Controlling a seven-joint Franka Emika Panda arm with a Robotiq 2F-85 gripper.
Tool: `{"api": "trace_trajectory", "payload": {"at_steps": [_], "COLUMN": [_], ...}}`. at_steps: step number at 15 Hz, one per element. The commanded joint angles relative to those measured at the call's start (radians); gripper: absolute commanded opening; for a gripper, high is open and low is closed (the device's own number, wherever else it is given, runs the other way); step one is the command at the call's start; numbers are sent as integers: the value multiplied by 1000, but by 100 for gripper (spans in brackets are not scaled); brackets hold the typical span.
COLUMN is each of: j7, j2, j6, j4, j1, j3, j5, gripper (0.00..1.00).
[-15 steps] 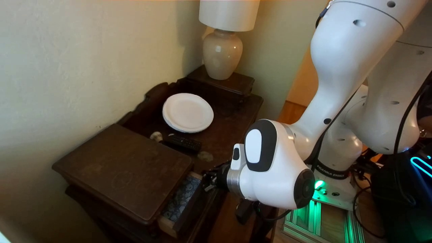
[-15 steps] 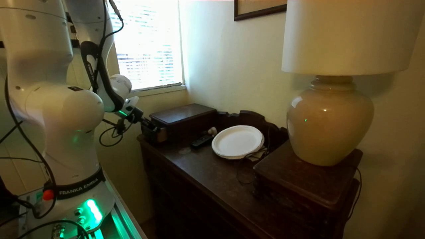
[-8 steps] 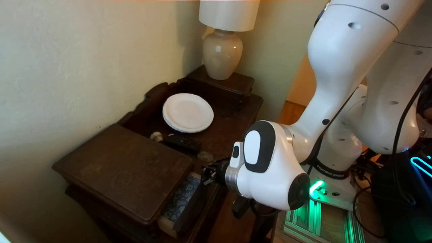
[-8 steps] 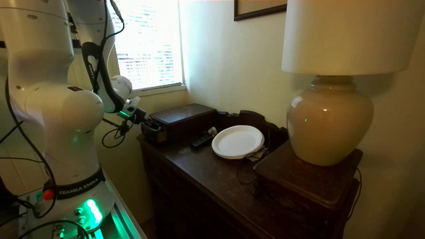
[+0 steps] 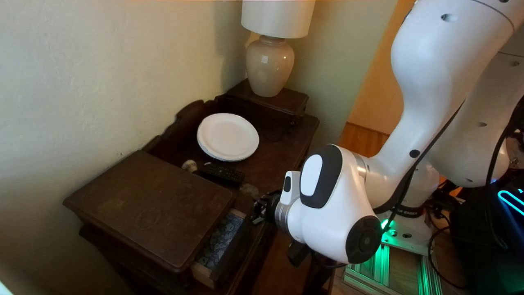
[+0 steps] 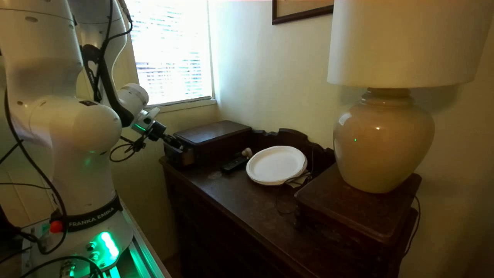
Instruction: Close the small drawer on the left
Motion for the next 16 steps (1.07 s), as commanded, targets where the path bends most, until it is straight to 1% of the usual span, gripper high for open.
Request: {"api": "trace_trajectory", "payload": {"at_steps": [1,3,4,6,8,12,16], "j7": [-195,-266,-287,-285,-296,-335,-385], "j2": [-70,-104,-108,-103,-94,-38,19], "j6": [4,60,109,204,295,433,537], "j4": [-16,-26,-24,-17,-9,13,21], "j1": [18,19,17,10,3,-12,-23], "j3": [15,13,7,-2,-10,-26,-43], "j5": [206,251,247,205,191,201,226], "gripper": [3,3,3,2,3,2,3]}}
